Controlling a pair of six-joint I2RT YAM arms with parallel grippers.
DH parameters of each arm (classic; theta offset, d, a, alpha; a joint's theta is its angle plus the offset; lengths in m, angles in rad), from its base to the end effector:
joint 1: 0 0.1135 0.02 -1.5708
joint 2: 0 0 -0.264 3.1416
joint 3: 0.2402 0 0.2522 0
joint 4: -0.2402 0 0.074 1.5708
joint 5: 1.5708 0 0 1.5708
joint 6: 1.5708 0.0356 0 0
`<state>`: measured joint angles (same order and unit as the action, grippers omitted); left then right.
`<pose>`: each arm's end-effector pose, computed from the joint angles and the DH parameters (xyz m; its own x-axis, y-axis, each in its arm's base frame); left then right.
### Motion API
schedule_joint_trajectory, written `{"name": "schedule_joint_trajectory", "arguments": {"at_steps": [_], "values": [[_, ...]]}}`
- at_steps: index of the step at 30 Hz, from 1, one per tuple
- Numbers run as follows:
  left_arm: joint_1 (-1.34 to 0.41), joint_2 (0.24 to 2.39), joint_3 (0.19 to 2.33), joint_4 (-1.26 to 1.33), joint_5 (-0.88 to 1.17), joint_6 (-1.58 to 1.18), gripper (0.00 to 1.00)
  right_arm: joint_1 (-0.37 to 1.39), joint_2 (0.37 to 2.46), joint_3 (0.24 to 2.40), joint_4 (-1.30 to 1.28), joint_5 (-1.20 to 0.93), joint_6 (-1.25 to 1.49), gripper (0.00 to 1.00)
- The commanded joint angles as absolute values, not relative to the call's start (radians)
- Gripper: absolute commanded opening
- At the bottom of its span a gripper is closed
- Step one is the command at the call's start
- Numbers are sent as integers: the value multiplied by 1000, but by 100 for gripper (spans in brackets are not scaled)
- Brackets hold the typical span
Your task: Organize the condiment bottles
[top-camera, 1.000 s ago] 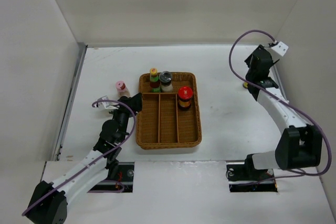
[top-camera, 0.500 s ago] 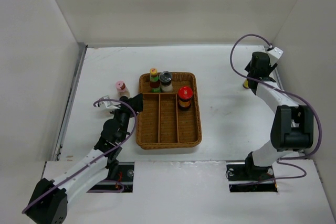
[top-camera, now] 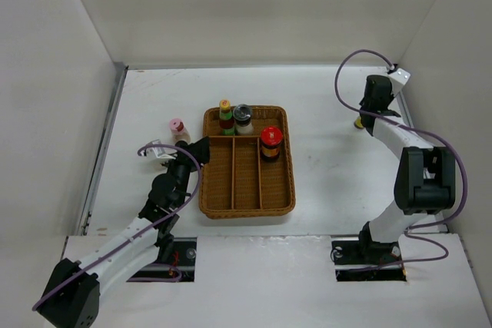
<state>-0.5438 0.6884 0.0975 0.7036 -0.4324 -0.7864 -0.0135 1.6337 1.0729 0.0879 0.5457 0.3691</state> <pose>0.1435 -0.0693 0.2065 -0.0123 -0.7436 -0.6686 0.1483 0.6599 -0.7366 0.3686 -0.0235 0.2499 -0.2539 0.3118 -0.9156 0.6060 0.7891 0.1007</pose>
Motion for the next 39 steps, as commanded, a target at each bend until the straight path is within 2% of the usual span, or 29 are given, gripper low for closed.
{"name": "schedule_joint_trajectory", "arguments": {"at_steps": [1, 7, 18, 28, 39], "values": [[-538, 689, 106, 758, -422, -795, 71, -15, 1623, 1101, 130, 555, 374, 34], [-535, 693, 106, 758, -422, -795, 71, 48, 1537, 1075, 181, 563, 354, 28], [-532, 706, 110, 759, -426, -790, 71, 376, 1439, 1173, 216, 512, 264, 28], [-528, 699, 104, 759, -425, -790, 71, 570, 1538, 1276, 245, 423, 281, 29], [-527, 684, 100, 752, -428, -785, 71, 614, 1729, 1351, 252, 394, 318, 30]]}}
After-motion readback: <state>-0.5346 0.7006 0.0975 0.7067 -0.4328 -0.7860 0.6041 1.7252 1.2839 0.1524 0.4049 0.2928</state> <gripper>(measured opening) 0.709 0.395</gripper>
